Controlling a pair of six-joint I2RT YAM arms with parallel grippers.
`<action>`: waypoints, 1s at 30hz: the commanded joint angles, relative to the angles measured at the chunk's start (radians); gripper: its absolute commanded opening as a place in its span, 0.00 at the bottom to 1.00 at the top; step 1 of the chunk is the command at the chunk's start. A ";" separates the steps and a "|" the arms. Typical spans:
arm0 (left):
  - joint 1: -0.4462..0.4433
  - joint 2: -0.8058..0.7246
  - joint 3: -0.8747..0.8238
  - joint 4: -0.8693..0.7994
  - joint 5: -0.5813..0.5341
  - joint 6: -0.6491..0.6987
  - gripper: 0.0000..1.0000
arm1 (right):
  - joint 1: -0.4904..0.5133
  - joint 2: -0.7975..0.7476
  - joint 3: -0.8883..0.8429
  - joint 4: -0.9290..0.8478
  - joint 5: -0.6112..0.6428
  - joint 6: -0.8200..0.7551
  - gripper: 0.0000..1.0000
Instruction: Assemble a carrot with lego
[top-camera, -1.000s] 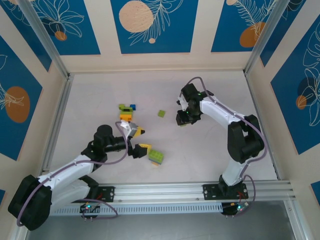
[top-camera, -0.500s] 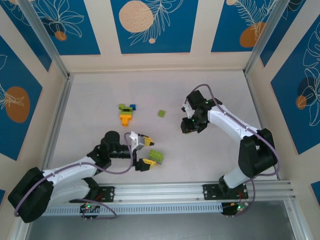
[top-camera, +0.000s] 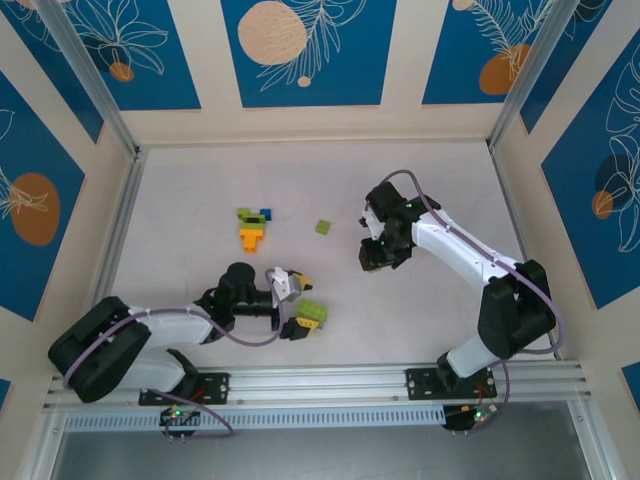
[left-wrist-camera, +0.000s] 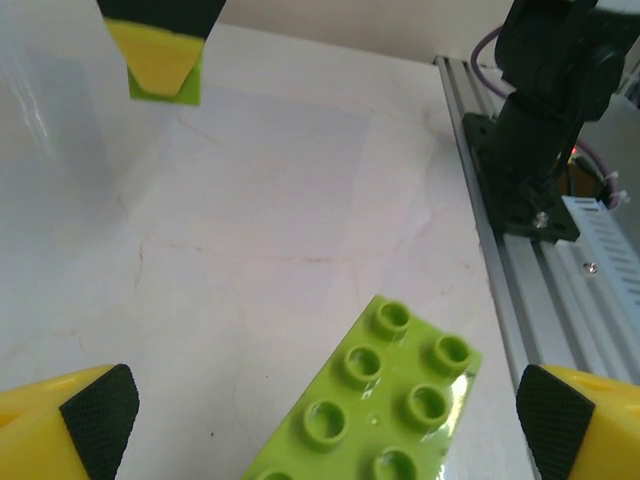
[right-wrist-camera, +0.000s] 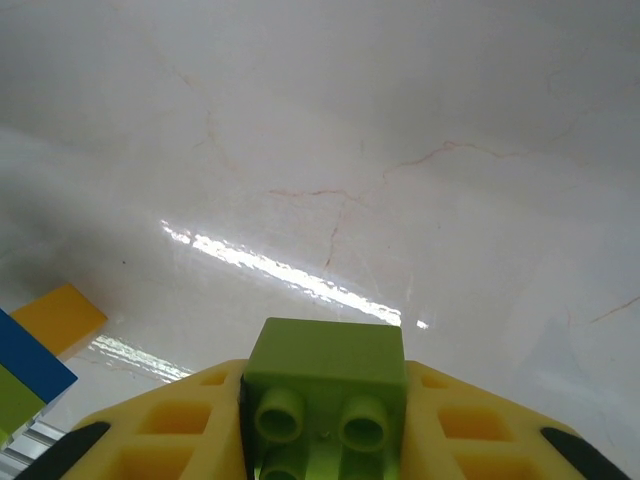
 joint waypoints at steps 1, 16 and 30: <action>0.008 0.033 0.006 0.093 0.049 0.041 0.99 | 0.009 -0.035 0.027 -0.054 0.015 0.029 0.34; 0.006 0.070 -0.007 0.103 0.126 0.038 0.84 | 0.043 -0.051 0.067 -0.093 0.032 0.055 0.34; -0.001 0.075 -0.016 0.099 0.133 0.057 0.59 | 0.192 -0.071 0.124 -0.233 0.028 0.228 0.32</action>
